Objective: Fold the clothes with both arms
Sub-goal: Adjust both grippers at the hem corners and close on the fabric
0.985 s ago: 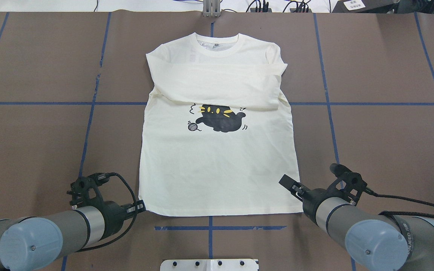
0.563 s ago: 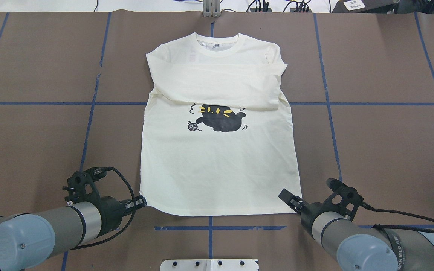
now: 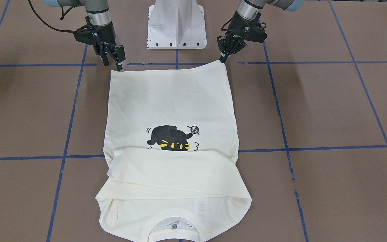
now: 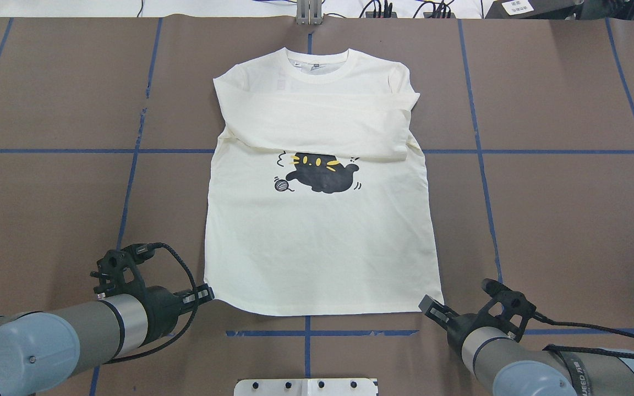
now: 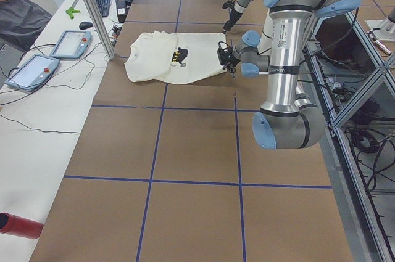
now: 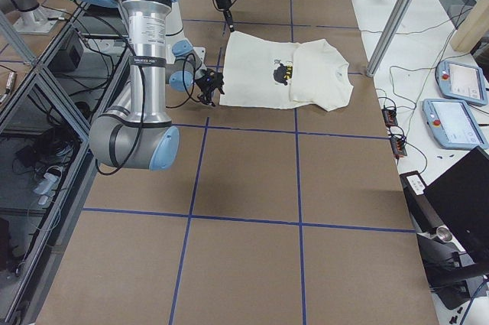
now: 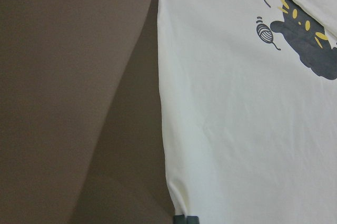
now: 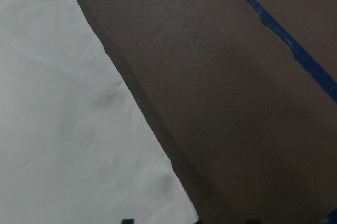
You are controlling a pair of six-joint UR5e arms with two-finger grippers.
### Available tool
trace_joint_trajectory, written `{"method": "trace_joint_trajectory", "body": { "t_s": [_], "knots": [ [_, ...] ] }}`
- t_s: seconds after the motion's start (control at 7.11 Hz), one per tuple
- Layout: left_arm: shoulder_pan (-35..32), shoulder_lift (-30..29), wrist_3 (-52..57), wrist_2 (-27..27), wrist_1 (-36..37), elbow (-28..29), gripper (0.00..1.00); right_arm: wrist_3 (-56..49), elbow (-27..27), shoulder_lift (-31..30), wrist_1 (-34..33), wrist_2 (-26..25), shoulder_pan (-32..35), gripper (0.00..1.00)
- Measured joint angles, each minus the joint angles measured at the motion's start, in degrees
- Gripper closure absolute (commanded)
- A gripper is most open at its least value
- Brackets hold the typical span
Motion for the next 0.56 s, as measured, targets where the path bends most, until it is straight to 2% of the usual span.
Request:
{"method": "trace_joint_trajectory", "body": {
  "t_s": [0.42,0.56],
  "knots": [
    [0.0,-0.01,0.02,0.02,0.03,0.0,1.0,0.0,-0.68,0.73,-1.14,0.01,-0.52,0.36],
    [0.0,-0.02,0.02,0.02,0.03,0.0,1.0,-0.04,-1.4,1.23,-1.18,0.01,-0.59,0.43]
  ]
}}
